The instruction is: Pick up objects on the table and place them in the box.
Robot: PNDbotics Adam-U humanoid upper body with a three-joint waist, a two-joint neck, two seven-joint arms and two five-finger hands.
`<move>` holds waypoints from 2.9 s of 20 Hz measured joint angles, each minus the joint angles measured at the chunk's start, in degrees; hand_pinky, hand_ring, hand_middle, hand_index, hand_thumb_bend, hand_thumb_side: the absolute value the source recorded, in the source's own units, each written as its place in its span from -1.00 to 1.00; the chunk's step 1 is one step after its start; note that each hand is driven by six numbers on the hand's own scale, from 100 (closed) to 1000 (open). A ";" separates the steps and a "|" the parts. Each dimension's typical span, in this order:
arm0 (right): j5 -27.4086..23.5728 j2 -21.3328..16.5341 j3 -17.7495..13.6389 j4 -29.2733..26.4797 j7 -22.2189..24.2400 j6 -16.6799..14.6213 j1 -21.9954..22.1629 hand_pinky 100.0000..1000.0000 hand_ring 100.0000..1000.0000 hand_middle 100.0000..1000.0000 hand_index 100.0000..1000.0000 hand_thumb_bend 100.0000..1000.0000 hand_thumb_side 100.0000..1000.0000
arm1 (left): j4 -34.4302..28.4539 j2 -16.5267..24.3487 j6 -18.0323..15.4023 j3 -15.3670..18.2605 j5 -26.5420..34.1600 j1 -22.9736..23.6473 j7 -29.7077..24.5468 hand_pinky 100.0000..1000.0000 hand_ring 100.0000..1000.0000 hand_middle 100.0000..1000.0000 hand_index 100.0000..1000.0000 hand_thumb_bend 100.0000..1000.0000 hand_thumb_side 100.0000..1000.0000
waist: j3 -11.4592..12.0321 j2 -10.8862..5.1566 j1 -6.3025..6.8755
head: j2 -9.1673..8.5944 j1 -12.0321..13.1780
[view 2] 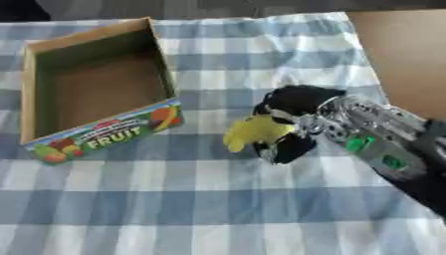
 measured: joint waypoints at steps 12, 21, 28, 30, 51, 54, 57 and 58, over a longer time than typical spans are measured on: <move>-0.72 0.01 -2.87 -0.32 -7.86 0.59 -4.14 0.61 0.27 -0.63 0.08 -1.00 -0.78 | 0.00 0.00 0.06 0.00 0.00 0.00 -0.06 0.25 0.21 0.18 0.76 -1.00 0.36 | 0.04 -0.22 -0.36 | 0.00 0.14; -0.66 2.36 -2.56 -0.35 -9.33 1.90 -17.52 0.58 0.19 -0.70 0.00 -1.00 -0.71 | 0.00 0.00 0.16 -0.30 0.00 0.00 -0.34 0.26 0.21 0.17 0.76 -1.00 0.36 | 0.78 -0.39 -0.69 | 0.02 -0.89; 4.79 11.13 1.90 4.74 -6.33 1.91 -32.07 0.56 0.14 -0.74 -0.06 -1.00 -0.68 | 0.00 0.02 0.29 -0.72 0.24 0.00 -0.83 0.25 0.21 0.17 0.76 -1.00 0.36 | 1.89 -0.64 -0.90 | 0.04 -2.63; 6.67 14.25 3.29 8.36 -6.06 1.07 -34.95 0.55 0.12 -0.75 -0.08 -1.00 -0.65 | 0.00 0.02 0.35 -0.81 0.44 -0.01 -0.94 0.25 0.21 0.17 0.76 -1.00 0.36 | 2.42 -0.65 -1.13 | 0.03 -3.30; 32.80 45.50 4.35 50.33 -22.51 -7.10 -46.22 0.54 0.08 -0.70 -0.06 -1.00 -0.56 | 0.00 0.04 0.93 -2.93 2.03 -1.97 -3.17 0.24 0.21 0.18 0.76 -1.00 0.37 | 6.44 -0.43 -3.22 | 0.01 -7.04; 34.14 47.14 2.97 54.09 -23.75 -7.18 -45.04 0.54 0.09 -0.69 -0.04 -1.00 -0.58 | 0.00 0.04 0.92 -3.15 2.16 -2.05 -3.28 0.24 0.21 0.18 0.76 -1.00 0.37 | 6.67 -0.35 -3.31 | -0.02 -6.91; 34.78 48.18 2.00 56.28 -24.43 -6.93 -44.24 0.54 0.09 -0.69 -0.04 -1.00 -0.60 | 0.00 0.04 0.89 -3.15 2.27 -2.06 -3.35 0.24 0.21 0.18 0.76 -1.00 0.37 | 6.71 -0.31 -3.43 | -0.03 -6.66; 34.86 48.44 1.76 56.74 -24.58 -6.80 -44.01 0.54 0.09 -0.69 -0.04 -1.00 -0.60 | 0.00 0.04 0.89 -3.15 2.28 -2.08 -3.36 0.24 0.21 0.18 0.76 -1.00 0.37 | 6.71 -0.27 -3.42 | -0.04 -6.56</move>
